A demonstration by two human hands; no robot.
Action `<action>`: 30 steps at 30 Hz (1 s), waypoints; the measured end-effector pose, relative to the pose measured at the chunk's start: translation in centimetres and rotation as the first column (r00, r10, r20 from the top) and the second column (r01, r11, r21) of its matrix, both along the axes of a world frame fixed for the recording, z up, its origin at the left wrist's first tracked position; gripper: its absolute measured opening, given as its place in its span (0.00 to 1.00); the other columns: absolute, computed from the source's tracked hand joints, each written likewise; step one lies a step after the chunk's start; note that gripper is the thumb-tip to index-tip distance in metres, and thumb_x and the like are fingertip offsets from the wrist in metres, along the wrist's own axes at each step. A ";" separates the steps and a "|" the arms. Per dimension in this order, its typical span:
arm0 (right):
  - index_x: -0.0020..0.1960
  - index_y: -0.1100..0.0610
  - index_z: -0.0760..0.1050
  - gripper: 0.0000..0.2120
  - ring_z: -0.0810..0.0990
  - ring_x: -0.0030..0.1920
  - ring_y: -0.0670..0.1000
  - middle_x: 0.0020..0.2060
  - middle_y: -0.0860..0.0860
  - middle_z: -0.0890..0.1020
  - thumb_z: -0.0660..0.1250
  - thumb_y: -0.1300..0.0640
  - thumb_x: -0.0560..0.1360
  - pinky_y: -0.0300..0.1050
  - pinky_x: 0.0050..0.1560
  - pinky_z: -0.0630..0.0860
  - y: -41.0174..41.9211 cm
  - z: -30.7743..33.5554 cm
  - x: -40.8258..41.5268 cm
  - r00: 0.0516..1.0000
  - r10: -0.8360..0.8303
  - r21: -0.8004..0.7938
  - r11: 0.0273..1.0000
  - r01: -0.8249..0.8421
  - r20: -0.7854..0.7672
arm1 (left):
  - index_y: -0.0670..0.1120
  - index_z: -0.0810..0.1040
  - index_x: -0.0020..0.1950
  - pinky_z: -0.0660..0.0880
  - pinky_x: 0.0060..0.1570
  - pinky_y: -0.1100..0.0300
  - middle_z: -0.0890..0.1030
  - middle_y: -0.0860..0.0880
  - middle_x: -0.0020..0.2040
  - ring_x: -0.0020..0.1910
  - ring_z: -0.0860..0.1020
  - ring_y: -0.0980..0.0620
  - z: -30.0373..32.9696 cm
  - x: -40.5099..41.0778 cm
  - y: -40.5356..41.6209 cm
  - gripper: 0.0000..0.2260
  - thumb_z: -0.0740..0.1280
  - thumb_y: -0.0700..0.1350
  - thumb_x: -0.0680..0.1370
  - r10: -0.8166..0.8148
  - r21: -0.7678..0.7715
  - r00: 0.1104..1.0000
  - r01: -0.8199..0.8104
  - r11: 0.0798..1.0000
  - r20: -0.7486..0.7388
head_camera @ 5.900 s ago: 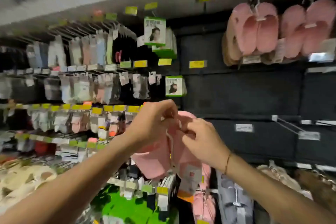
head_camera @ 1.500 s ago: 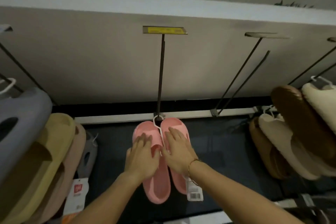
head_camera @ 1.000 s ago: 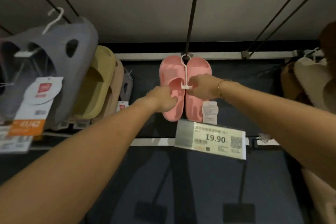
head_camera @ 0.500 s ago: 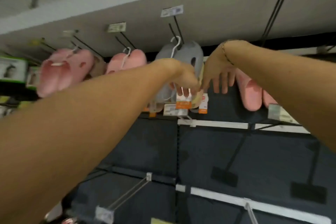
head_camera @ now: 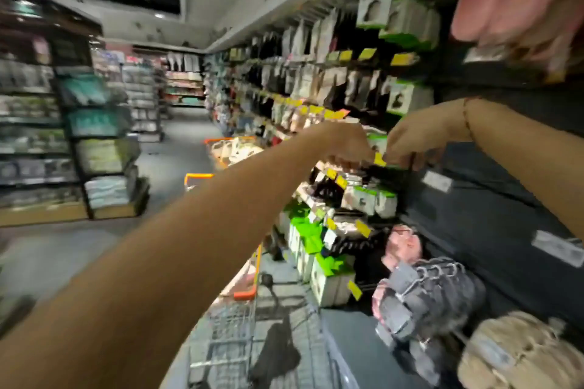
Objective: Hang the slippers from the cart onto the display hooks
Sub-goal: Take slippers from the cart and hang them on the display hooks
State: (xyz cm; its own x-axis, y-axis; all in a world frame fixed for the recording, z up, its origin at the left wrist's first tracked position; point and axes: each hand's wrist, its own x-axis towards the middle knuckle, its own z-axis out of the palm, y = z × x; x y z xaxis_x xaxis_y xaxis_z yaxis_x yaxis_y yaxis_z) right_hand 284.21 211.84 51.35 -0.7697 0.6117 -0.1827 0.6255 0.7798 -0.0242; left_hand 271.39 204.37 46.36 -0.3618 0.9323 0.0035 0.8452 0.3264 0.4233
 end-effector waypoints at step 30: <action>0.62 0.60 0.77 0.15 0.79 0.53 0.57 0.58 0.58 0.81 0.65 0.54 0.78 0.42 0.47 0.73 0.6 -52.8 -60.1 0.952 0.166 -0.308 0.948 -0.082 0.258 | 0.42 0.82 0.49 0.79 0.47 0.52 0.84 0.40 0.48 0.46 0.81 0.41 -50.1 -55.4 -5.0 0.11 0.64 0.47 0.78 0.318 -0.386 0.929 -0.226 0.894 0.192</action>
